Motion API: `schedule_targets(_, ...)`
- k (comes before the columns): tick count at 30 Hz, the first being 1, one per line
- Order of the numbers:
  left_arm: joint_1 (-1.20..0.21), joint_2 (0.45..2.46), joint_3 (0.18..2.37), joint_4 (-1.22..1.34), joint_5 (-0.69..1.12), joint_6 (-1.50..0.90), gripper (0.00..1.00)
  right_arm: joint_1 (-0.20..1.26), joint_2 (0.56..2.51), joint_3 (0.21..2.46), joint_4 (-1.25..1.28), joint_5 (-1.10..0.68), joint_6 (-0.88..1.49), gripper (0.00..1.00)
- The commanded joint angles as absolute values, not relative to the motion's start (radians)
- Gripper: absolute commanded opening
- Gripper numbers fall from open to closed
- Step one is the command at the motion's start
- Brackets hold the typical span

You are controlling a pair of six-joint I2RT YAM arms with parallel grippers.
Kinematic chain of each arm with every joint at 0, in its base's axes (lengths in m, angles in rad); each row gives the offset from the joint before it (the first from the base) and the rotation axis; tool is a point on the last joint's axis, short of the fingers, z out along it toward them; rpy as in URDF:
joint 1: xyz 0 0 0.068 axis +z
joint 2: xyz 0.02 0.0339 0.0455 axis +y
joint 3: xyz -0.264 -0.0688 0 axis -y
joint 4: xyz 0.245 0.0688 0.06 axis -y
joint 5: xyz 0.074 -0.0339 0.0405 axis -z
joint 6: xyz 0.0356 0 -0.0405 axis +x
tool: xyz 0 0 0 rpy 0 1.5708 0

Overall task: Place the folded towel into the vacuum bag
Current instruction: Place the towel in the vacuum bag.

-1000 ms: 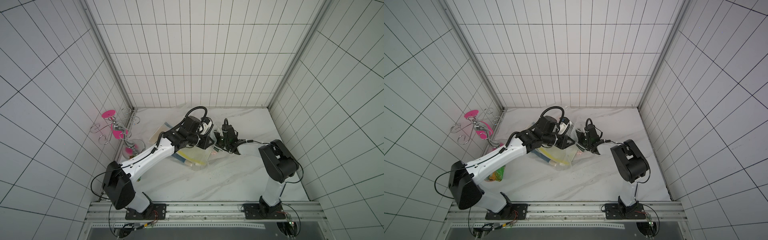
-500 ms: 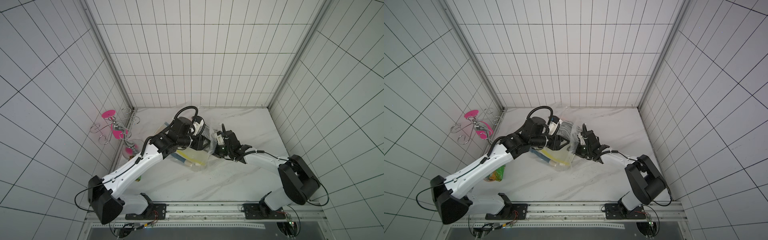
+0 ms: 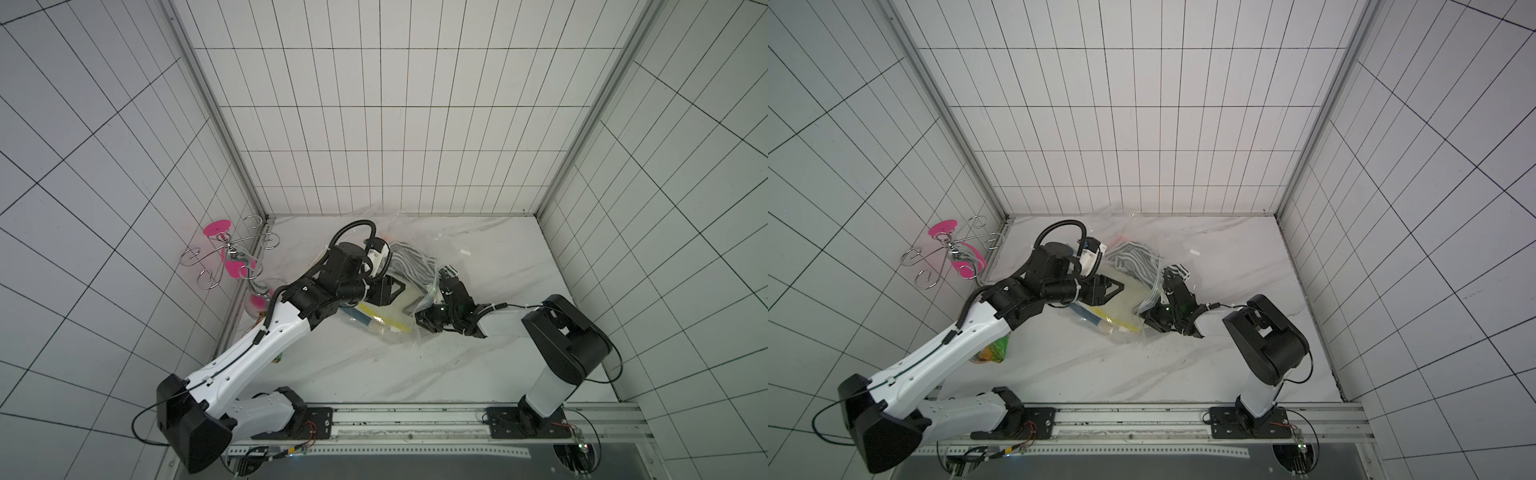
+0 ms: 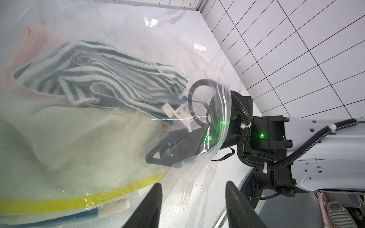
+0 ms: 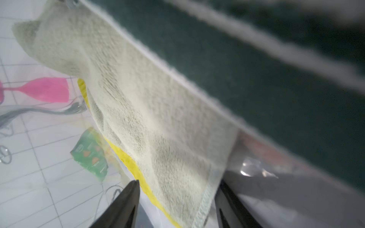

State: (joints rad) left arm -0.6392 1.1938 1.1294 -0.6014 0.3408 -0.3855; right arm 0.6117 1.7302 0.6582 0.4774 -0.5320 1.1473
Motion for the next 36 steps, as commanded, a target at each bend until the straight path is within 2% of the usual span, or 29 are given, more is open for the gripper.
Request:
schedule_targets(1, -0.627, 1.189, 1.113, -0.594, 0.316, -0.382, 0.53, 0.625, 1.771, 0.602, 0.670, -0.503, 1.234, 0.53)
schedule_targets(3, -0.624, 1.186, 1.106, -0.592, 0.311, -0.379, 0.53, 0.628, 1.780, 0.611, 0.728, -0.529, 1.234, 0.36)
schedule_targets(5, -0.622, 1.187, 1.105, -0.593, 0.308, -0.378, 0.53, 0.634, 1.769, 0.639, 0.757, -0.568, 1.240, 0.12)
schedule_targets(7, -0.620, 1.188, 1.107, -0.594, 0.307, -0.379, 0.53, 0.650, 1.729, 0.687, 0.717, -0.597, 1.233, 0.02)
schedule_targets(8, -0.618, 1.186, 1.109, -0.592, 0.307, -0.380, 0.52, 0.662, 1.697, 0.722, 0.656, -0.605, 1.208, 0.00)
schedule_targets(11, -0.613, 1.167, 1.116, -0.592, 0.298, -0.385, 0.52, 0.705, 1.626, 0.832, 0.533, -0.637, 1.125, 0.00)
schedule_targets(14, -0.605, 1.150, 1.125, -0.595, 0.297, -0.391, 0.52, 0.735, 1.621, 0.887, 0.597, -0.686, 1.137, 0.00)
schedule_targets(21, -0.595, 1.144, 1.130, -0.597, 0.296, -0.388, 0.52, 0.773, 1.757, 0.755, 0.711, -0.641, 1.246, 0.00)
schedule_targets(22, -0.593, 1.146, 1.131, -0.597, 0.296, -0.388, 0.52, 0.791, 1.783, 0.724, 0.745, -0.628, 1.262, 0.02)
schedule_targets(25, -0.592, 1.155, 1.137, -0.601, 0.297, -0.388, 0.53, 0.834, 1.826, 0.696, 0.704, -0.607, 1.262, 0.20)
schedule_targets(27, -0.593, 1.159, 1.149, -0.607, 0.296, -0.387, 0.54, 0.845, 1.832, 0.672, 0.687, -0.598, 1.269, 0.36)
schedule_targets(29, -0.593, 1.164, 1.166, -0.626, 0.300, -0.382, 0.55, 0.843, 1.809, 0.629, 0.696, -0.592, 1.286, 0.45)
schedule_targets(32, -0.594, 1.174, 1.186, -0.649, 0.311, -0.368, 0.57, 0.831, 1.701, 0.586, 0.599, -0.569, 1.243, 0.51)
schedule_targets(36, -0.595, 1.193, 1.185, -0.638, 0.333, -0.371, 0.58, 0.803, 1.502, 0.626, 0.227, -0.467, 1.053, 0.53)
